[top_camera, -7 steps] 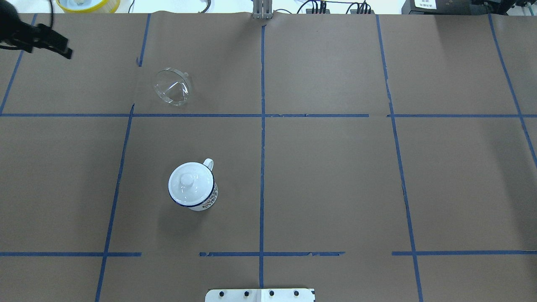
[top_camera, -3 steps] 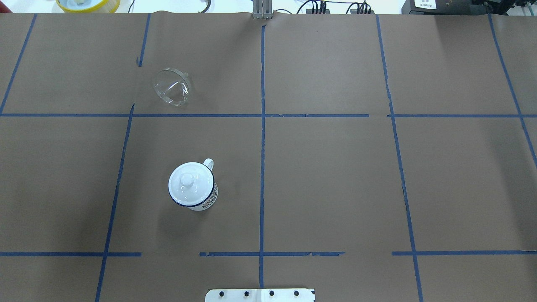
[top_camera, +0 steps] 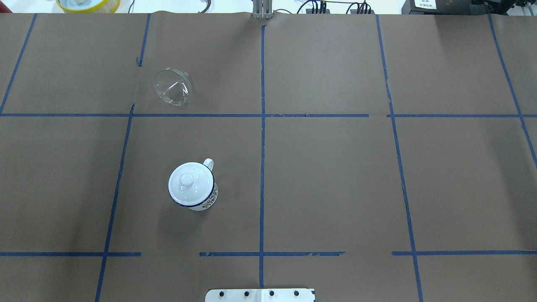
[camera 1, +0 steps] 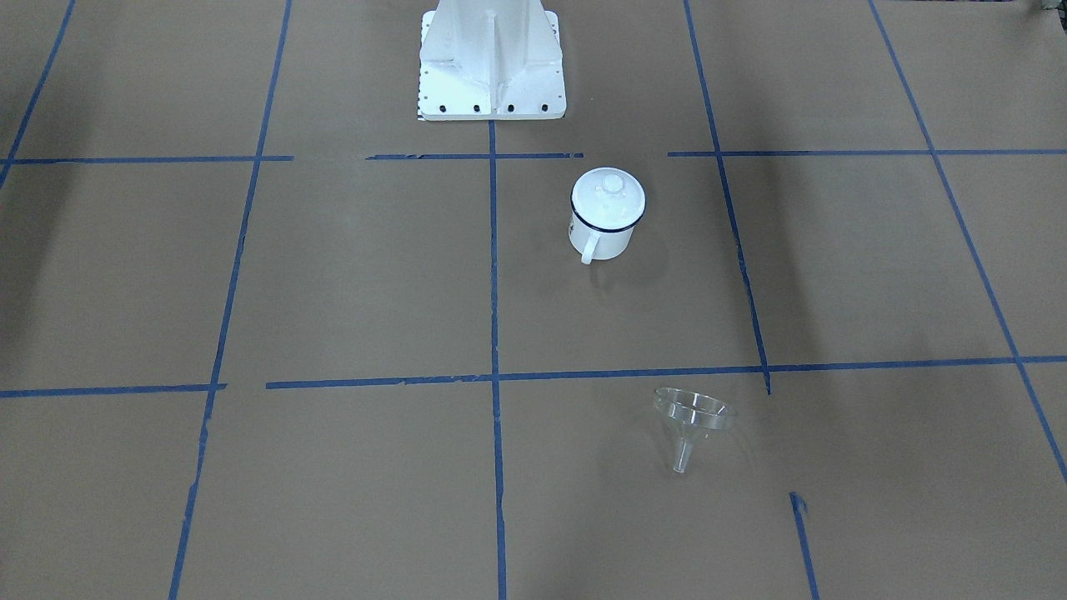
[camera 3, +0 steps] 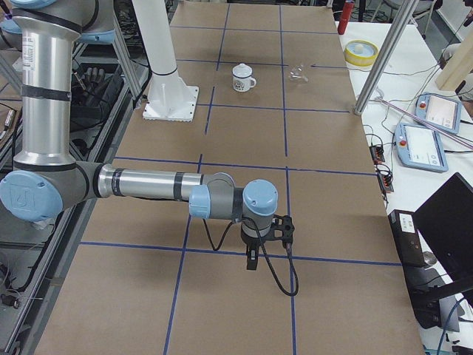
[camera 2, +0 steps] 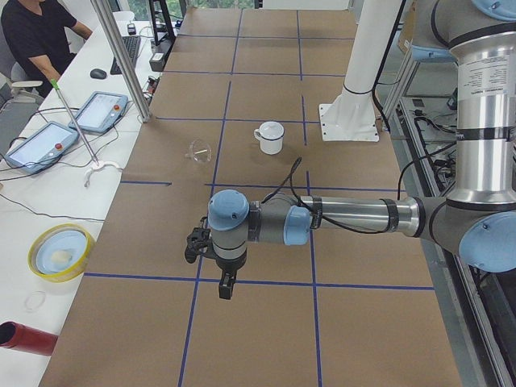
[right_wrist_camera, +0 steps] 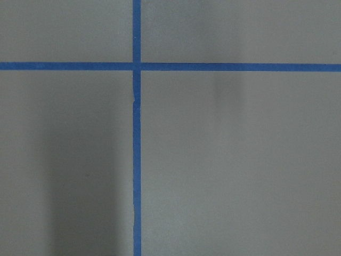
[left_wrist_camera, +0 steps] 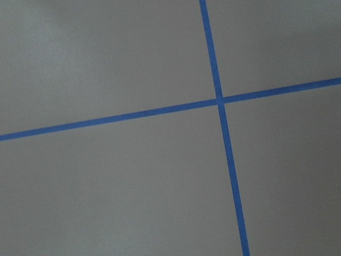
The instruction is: Remove funnel from cup
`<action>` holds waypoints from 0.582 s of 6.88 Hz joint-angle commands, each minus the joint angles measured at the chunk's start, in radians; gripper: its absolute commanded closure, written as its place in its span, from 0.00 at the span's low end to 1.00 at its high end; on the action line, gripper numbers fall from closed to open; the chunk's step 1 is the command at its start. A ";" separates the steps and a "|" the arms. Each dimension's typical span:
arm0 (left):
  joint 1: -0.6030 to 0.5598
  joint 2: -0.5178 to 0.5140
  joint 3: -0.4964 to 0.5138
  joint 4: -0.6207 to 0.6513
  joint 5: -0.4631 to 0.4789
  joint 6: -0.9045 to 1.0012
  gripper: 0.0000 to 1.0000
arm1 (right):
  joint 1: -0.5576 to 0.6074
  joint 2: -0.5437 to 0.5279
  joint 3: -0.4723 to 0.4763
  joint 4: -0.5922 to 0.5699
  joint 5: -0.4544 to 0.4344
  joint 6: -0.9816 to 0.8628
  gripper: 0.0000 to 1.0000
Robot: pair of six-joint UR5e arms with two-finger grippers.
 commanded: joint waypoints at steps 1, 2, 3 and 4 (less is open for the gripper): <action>-0.001 0.003 -0.001 0.014 -0.004 0.000 0.00 | 0.000 0.000 0.000 0.000 0.000 0.000 0.00; -0.003 0.003 -0.001 0.014 -0.011 0.000 0.00 | 0.000 0.000 0.000 0.000 0.000 0.000 0.00; -0.003 0.003 -0.004 0.012 -0.016 0.000 0.00 | 0.000 0.000 0.000 0.000 0.000 0.000 0.00; -0.003 0.003 -0.008 0.012 -0.018 0.000 0.00 | 0.000 0.000 0.000 0.000 0.000 0.000 0.00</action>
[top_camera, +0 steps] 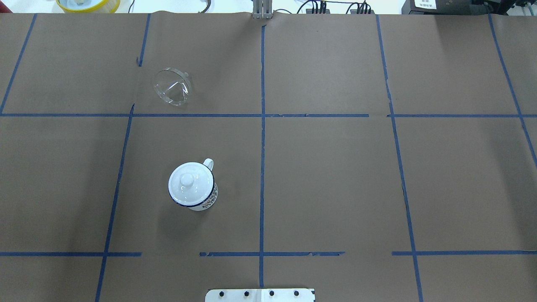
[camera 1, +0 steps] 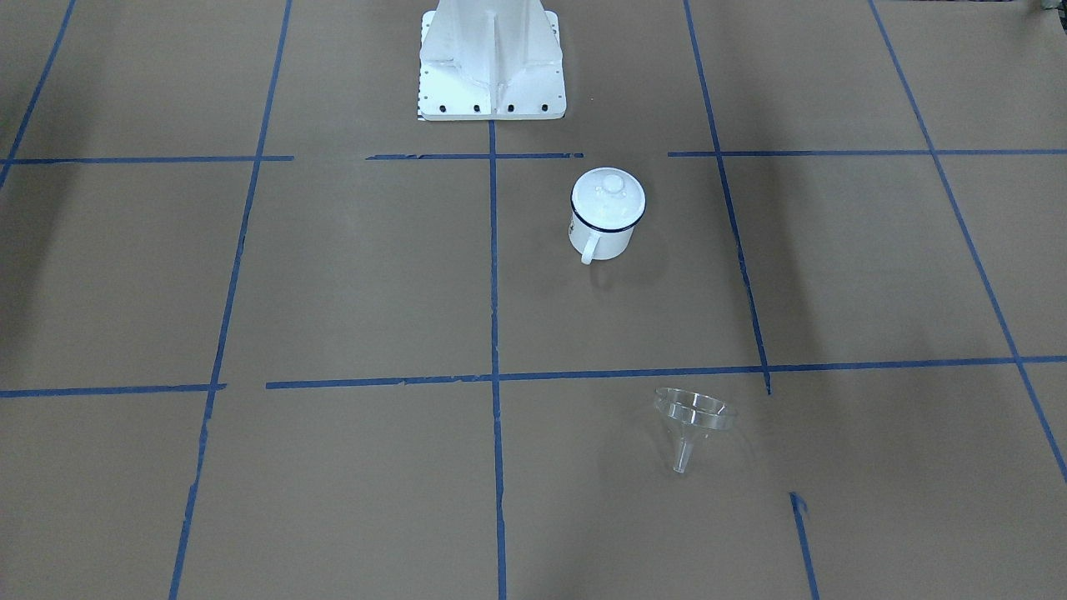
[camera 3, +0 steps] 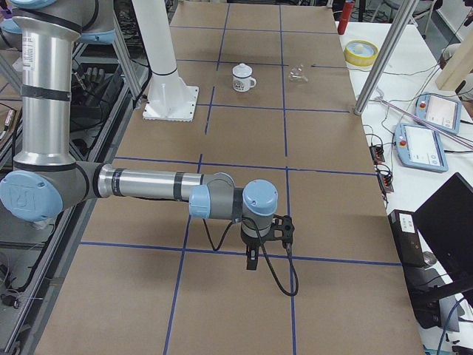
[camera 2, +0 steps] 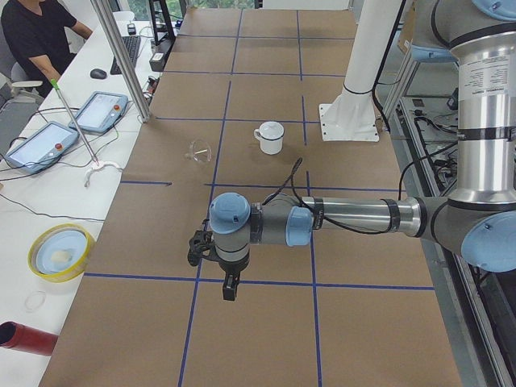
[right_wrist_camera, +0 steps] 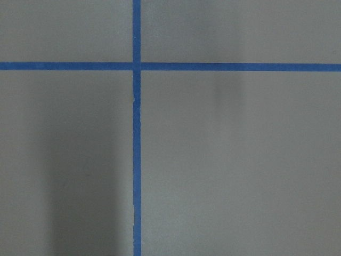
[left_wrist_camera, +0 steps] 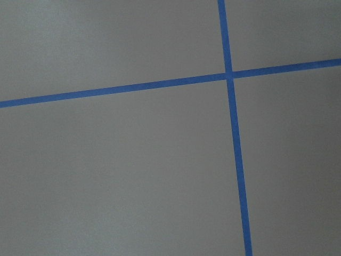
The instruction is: Remove funnel from cup
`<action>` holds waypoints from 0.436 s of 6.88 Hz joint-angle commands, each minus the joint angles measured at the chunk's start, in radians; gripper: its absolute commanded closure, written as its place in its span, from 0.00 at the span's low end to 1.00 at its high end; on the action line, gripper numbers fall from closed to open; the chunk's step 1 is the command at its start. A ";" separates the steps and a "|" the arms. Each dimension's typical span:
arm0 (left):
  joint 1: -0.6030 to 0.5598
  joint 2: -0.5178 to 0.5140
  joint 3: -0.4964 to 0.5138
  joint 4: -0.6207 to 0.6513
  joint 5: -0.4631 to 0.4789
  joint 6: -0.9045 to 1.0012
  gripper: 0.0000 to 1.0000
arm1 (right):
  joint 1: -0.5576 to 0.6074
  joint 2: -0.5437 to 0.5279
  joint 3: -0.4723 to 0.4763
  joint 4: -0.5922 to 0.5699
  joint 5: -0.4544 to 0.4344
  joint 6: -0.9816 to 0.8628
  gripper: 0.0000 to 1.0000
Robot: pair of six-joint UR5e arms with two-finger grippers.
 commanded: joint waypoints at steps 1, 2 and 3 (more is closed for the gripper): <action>0.000 0.000 -0.006 -0.002 -0.002 0.000 0.00 | 0.000 0.000 0.000 0.000 0.000 0.000 0.00; 0.000 0.000 -0.007 -0.002 -0.002 0.000 0.00 | 0.000 0.000 0.000 0.000 0.000 0.000 0.00; -0.002 0.000 -0.009 -0.002 -0.002 0.000 0.00 | 0.000 0.000 0.000 0.000 0.000 0.000 0.00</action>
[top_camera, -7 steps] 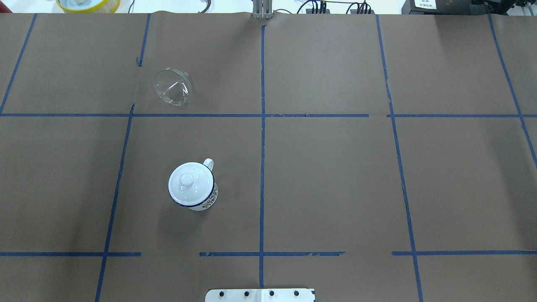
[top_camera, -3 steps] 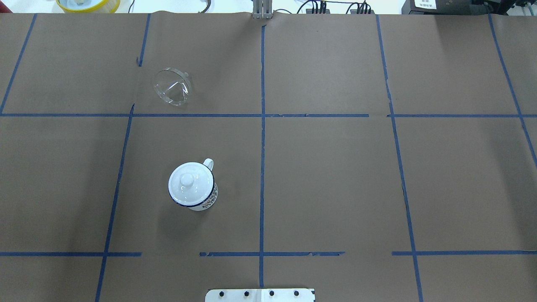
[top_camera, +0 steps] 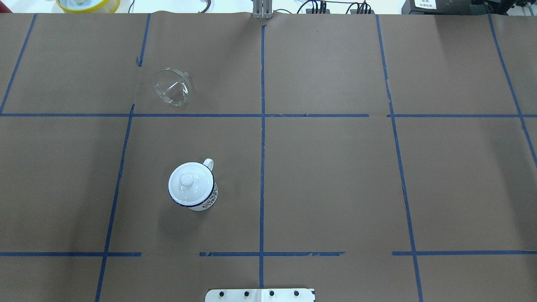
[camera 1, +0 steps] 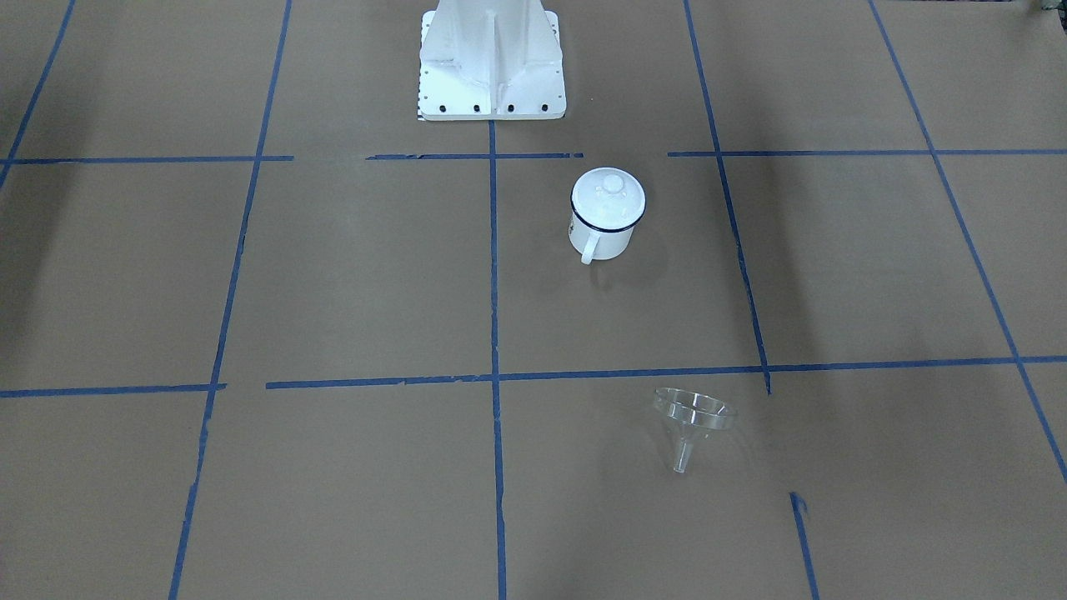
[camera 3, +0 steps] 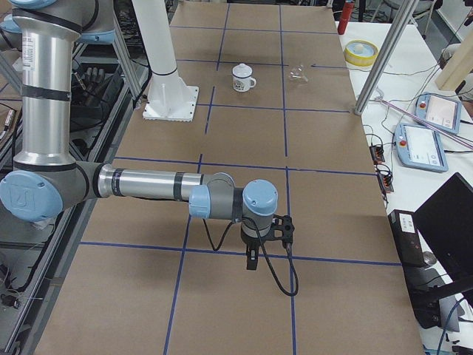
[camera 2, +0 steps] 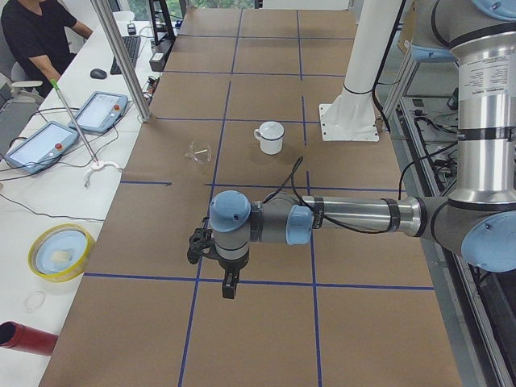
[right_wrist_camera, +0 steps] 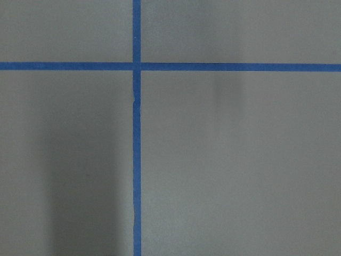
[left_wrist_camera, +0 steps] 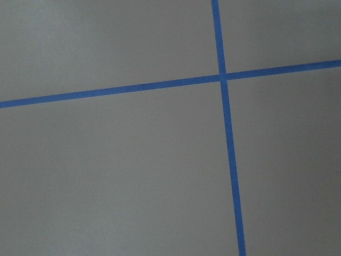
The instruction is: Remove funnel from cup
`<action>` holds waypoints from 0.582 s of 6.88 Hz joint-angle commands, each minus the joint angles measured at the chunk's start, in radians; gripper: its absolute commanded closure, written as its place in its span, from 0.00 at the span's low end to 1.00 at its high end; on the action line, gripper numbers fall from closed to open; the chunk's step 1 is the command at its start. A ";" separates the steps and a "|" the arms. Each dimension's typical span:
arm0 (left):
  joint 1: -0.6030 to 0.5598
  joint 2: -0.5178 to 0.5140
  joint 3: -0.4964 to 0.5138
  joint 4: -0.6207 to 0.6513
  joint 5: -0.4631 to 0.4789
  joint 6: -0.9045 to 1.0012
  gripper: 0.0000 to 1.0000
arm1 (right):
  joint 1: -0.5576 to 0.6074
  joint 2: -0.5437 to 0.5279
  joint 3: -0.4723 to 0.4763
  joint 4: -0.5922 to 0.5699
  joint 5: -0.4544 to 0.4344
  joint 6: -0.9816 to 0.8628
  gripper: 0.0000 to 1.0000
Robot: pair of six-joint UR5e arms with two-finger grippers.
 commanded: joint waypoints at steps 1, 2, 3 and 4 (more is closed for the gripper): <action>-0.001 0.000 -0.003 -0.002 0.000 0.000 0.00 | 0.000 0.000 -0.001 0.000 0.000 0.000 0.00; -0.004 -0.002 -0.002 -0.002 0.003 0.000 0.00 | 0.000 0.000 0.000 0.000 0.000 0.000 0.00; -0.006 0.000 -0.002 -0.002 0.003 0.000 0.00 | 0.000 0.000 0.000 0.000 0.000 0.000 0.00; -0.006 0.000 0.000 -0.002 0.003 0.000 0.00 | 0.000 0.000 -0.001 0.000 0.000 0.000 0.00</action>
